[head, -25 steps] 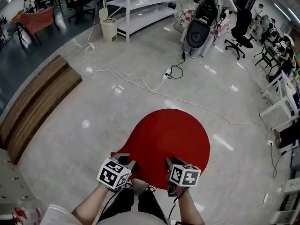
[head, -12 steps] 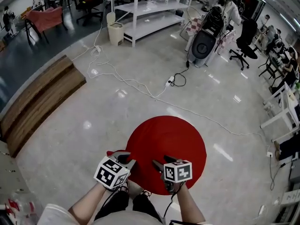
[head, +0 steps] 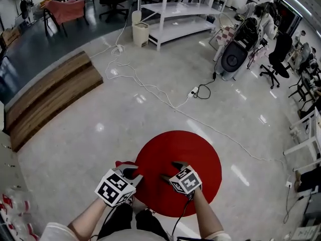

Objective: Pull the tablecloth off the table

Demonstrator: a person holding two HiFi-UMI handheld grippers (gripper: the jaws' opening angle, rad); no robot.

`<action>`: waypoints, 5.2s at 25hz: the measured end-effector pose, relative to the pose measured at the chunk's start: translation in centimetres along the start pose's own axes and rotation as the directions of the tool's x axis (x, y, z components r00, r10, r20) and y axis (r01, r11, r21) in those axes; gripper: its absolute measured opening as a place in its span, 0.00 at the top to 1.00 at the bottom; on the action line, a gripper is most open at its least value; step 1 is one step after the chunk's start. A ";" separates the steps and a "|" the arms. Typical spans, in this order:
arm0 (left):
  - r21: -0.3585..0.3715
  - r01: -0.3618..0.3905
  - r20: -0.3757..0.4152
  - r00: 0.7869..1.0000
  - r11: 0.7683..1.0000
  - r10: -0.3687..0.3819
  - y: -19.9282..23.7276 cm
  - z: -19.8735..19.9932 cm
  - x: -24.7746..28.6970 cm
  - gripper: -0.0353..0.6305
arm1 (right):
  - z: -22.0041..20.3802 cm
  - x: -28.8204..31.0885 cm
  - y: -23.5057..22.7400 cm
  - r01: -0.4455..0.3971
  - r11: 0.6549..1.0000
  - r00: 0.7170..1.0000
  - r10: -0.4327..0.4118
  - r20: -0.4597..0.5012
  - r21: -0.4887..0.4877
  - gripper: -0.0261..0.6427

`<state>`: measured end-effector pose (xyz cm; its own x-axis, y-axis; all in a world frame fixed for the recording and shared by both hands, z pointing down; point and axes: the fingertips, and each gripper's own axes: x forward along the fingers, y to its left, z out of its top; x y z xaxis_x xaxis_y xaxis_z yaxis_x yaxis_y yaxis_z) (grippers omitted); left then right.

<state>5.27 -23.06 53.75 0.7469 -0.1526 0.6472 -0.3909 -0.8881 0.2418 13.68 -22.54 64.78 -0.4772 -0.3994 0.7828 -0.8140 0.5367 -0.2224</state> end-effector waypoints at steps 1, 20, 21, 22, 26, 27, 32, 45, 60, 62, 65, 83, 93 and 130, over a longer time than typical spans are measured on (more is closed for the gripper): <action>-0.003 -0.007 0.002 1.000 1.000 0.007 0.2 -0.1 -0.2 0.92 | 0.2 0.5 -0.2 -0.012 0.999 1.000 0.011 -0.011 -0.046 0.47; 0.030 -0.028 0.111 0.994 0.999 0.024 -2.3 1.6 -2.4 0.92 | -0.2 4.1 4.6 -0.485 0.868 0.872 0.470 -0.138 -0.105 0.50; 0.027 -0.028 0.113 0.993 0.999 0.025 -2.3 1.5 -2.5 0.92 | -0.3 4.0 4.7 -0.492 0.866 0.868 0.478 -0.135 -0.095 0.53; 0.024 -0.027 0.114 0.993 0.999 0.024 -2.2 1.4 -2.6 0.92 | -0.4 3.8 4.9 -0.495 0.864 0.866 0.482 -0.134 -0.090 0.56; 0.026 -0.025 0.119 0.993 0.999 0.021 -1.7 1.5 -2.5 0.92 | -0.1 3.8 5.1 -0.477 0.871 0.877 0.461 -0.139 -0.121 0.65; 0.028 -0.023 0.119 0.993 0.999 0.019 -1.6 1.5 -2.3 0.92 | -0.2 3.8 5.2 -0.467 0.874 0.882 0.449 -0.143 -0.133 0.68; 0.026 -0.011 0.114 0.993 1.000 0.008 -1.3 1.2 -2.2 0.92 | -0.2 3.6 5.2 -0.380 0.909 0.923 0.360 -0.134 -0.171 0.82; -0.116 0.021 0.030 0.999 0.993 -0.018 2.2 -1.2 0.2 0.92 | -0.9 -1.4 0.0 -0.023 0.938 0.999 0.009 0.041 0.347 0.92; 0.123 0.188 -0.120 0.977 0.974 -0.173 0.6 -2.0 4.6 0.92 | 0.4 -11.8 2.2 0.138 0.749 0.921 -0.338 0.194 0.648 0.92; 0.130 0.219 -0.115 0.972 0.967 -0.204 0.1 -1.6 4.5 0.92 | 0.5 -12.6 2.5 0.143 0.725 0.904 -0.373 0.209 0.674 0.92; 0.153 0.249 -0.102 0.966 0.956 -0.236 -0.3 -0.4 4.2 0.92 | 0.9 -14.5 2.9 0.146 0.692 0.872 -0.428 0.238 0.707 0.92; 0.452 0.355 -0.026 0.922 0.818 -0.386 -4.4 4.6 3.3 0.86 | 4.6 -20.6 5.2 0.224 0.671 0.771 -0.566 0.293 0.707 0.92; 0.638 0.477 -0.157 0.849 0.604 -0.504 -9.1 4.8 5.5 0.58 | 5.4 -23.5 7.4 0.223 0.701 0.767 -0.555 0.321 0.678 0.92; 0.438 0.648 -0.162 0.739 0.623 -0.654 -23.0 8.1 7.2 0.88 | -0.1 -35.1 7.8 0.119 0.591 0.568 -0.700 0.434 0.798 0.92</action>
<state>23.97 -7.21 46.97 0.7203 0.5384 0.4373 0.4757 -0.8423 0.2533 24.13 -4.25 35.68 0.1548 -0.9245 0.3482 -0.8023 -0.3233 -0.5017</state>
